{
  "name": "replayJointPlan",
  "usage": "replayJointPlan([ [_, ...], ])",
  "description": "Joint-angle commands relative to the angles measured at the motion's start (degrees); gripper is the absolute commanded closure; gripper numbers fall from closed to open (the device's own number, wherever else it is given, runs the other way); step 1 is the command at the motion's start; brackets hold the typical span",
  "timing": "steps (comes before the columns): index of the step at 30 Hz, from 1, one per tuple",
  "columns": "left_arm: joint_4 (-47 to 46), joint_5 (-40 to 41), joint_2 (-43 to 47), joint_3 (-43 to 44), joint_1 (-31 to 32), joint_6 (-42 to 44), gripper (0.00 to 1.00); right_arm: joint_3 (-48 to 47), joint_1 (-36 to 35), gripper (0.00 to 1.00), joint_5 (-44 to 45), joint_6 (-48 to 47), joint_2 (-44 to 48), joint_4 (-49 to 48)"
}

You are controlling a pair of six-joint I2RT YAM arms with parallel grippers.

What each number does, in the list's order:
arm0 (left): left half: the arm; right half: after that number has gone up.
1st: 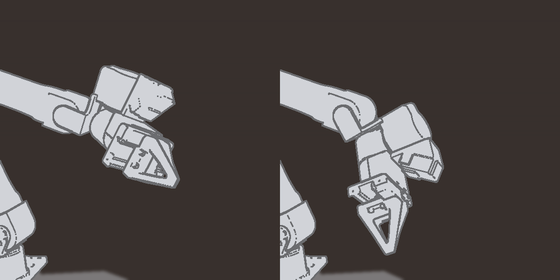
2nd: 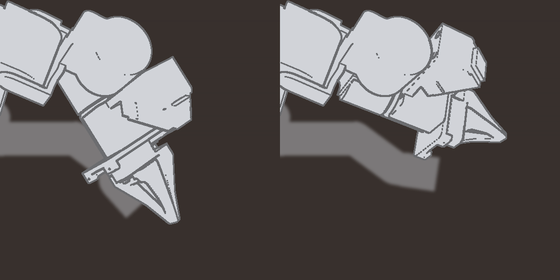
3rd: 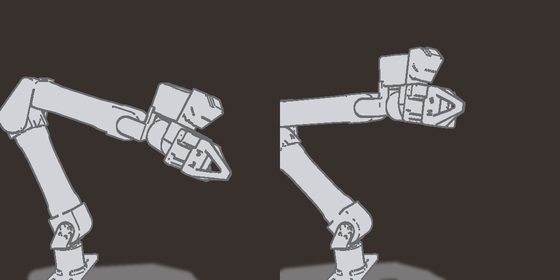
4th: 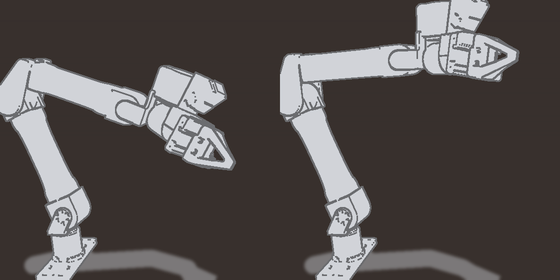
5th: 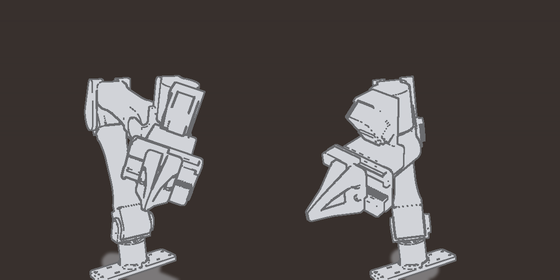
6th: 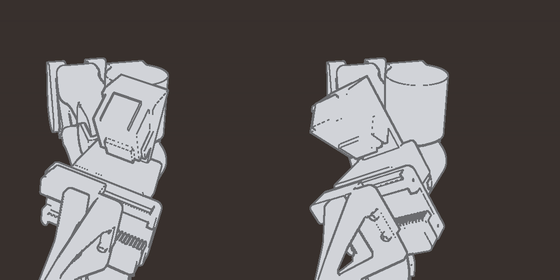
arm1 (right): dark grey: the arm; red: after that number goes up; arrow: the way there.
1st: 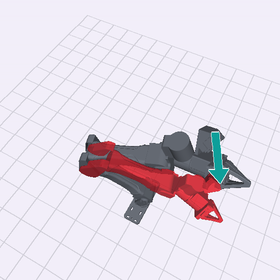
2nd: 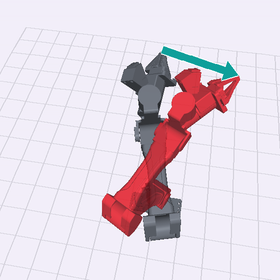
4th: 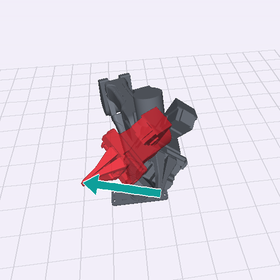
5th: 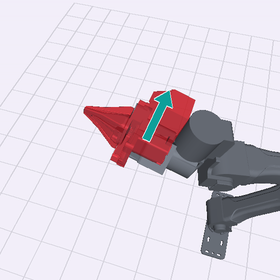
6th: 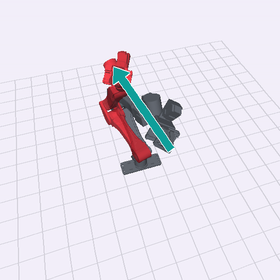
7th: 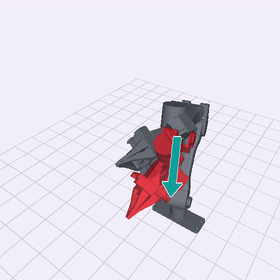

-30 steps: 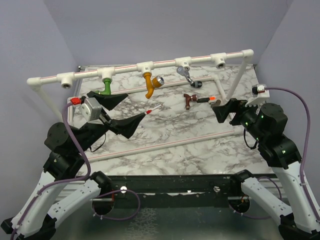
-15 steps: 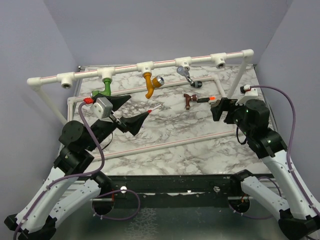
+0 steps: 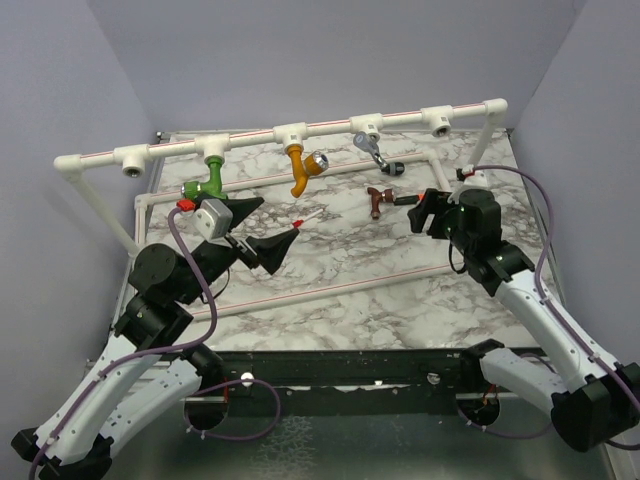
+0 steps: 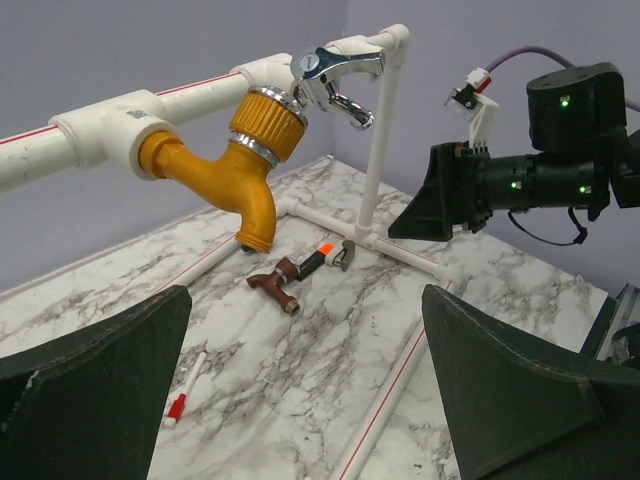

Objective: Install the water faucets

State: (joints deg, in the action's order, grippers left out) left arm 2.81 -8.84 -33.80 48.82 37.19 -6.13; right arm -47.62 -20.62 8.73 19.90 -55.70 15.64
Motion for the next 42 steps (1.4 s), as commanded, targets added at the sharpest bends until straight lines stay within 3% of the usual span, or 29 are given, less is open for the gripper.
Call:
replayJointPlan([
  [1,-0.4,2.0,1.0,-0.87,-0.35,-0.43,0.01,2.71,-0.19,0.23,-3.09,1.96,-3.89,-9.18],
  [15,0.09,3.36,1.24,-1.64,-0.45,-0.63,0.01,3.67,-0.46,0.24,-3.21,10.06,-24.64,-25.63],
  [31,0.66,4.28,1.09,-1.7,-0.45,-0.29,0.01,-9.35,-1.52,0.28,-1.17,11.23,-46.36,-28.01],
  [42,0.75,4.37,0.88,-1.77,-0.37,-0.15,0.01,-15.31,-1.7,0.35,0.15,10.01,-53.81,-27.14],
])
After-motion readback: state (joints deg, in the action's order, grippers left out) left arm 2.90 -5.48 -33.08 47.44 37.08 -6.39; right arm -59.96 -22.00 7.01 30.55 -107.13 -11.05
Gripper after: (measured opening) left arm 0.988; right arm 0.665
